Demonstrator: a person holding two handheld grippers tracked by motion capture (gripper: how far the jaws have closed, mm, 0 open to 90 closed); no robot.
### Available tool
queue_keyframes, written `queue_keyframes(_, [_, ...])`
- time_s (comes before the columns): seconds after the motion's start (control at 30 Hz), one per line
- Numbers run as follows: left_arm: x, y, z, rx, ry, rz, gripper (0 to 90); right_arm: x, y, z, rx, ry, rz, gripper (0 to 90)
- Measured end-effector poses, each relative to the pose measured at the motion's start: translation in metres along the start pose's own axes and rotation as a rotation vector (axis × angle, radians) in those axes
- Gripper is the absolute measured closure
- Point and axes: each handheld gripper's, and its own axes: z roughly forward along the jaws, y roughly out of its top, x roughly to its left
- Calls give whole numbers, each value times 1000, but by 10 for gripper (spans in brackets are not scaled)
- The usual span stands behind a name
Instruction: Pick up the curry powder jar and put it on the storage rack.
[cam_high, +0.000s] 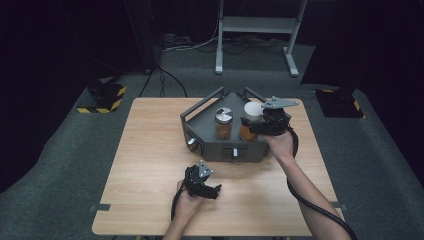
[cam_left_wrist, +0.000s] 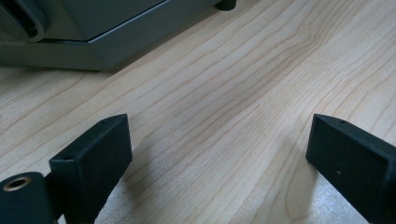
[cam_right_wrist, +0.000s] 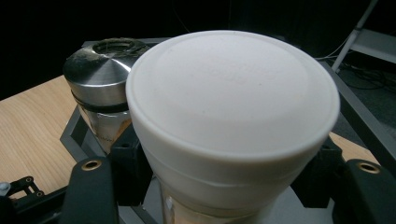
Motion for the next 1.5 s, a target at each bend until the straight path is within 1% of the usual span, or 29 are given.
queue_keyframes(0.33, [0, 0, 0, 0, 0, 0, 70, -1, 1, 0, 4, 3, 0, 346])
queue_keyframes(0.53, [0, 0, 0, 0, 0, 0, 70, -1, 2, 0, 10, 4, 10, 339])
queue_keyframes(0.73, [0, 0, 0, -1, 0, -2, 70, 1, 2, 0, 10, -4, 14, 329])
queue_keyframes(0.83, [0, 0, 0, -1, 0, -1, 70, 3, 3, 0, 7, -7, 7, 284])
queue_keyframes(1.03, [0, 0, 0, 0, 1, 2, 70, 5, 6, 2, 23, -7, 6, 183])
queue_keyframes(1.13, [0, 0, 0, 0, 1, 1, 70, 7, 4, 1, 25, -23, 14, 142])
queue_keyframes(1.4, [0, 0, 0, -1, 1, 0, 70, 6, -2, -3, 23, -21, 23, 113])
queue_keyframes(1.5, [0, 0, 0, -1, 1, 0, 70, 5, -4, -5, 20, -18, 19, 109])
